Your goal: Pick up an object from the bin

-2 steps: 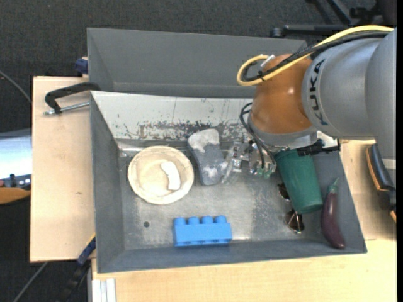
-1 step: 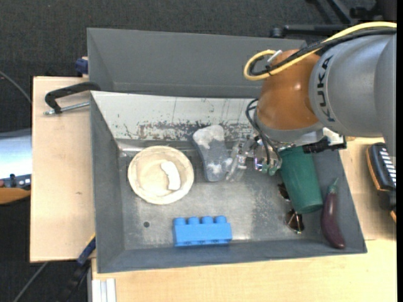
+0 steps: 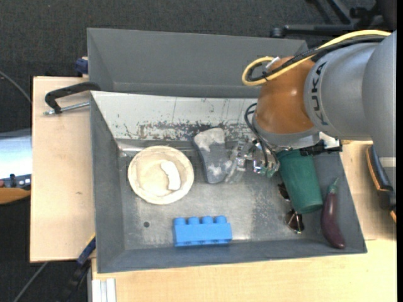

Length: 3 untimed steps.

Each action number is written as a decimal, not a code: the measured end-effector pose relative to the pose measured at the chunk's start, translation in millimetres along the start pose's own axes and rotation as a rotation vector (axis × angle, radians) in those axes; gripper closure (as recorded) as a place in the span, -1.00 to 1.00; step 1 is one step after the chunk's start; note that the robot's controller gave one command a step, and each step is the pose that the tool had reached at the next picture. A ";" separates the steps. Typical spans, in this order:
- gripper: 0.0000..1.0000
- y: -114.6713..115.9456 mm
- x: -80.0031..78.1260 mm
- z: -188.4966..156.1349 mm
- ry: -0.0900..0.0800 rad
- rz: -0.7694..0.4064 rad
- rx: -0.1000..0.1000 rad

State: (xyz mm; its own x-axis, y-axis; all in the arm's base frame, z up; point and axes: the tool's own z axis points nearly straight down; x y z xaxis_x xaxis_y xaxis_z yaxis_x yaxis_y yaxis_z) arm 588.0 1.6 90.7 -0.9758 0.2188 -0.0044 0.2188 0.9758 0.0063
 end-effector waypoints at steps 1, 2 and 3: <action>1.00 -2.2 -1.7 12.3 0.005 0.001 0.001; 1.00 -10.1 -13.1 -14.0 -0.003 0.002 -0.002; 1.00 -8.7 -15.4 -34.2 -0.002 0.009 -0.002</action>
Offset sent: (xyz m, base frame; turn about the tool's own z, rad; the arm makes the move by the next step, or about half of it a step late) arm 0.0110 -0.0152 0.0147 0.0026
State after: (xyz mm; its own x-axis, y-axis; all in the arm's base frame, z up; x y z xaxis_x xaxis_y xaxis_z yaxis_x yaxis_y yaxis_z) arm 600.9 -10.3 124.9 -0.9737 0.2276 -0.0064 0.2275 0.9737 0.0081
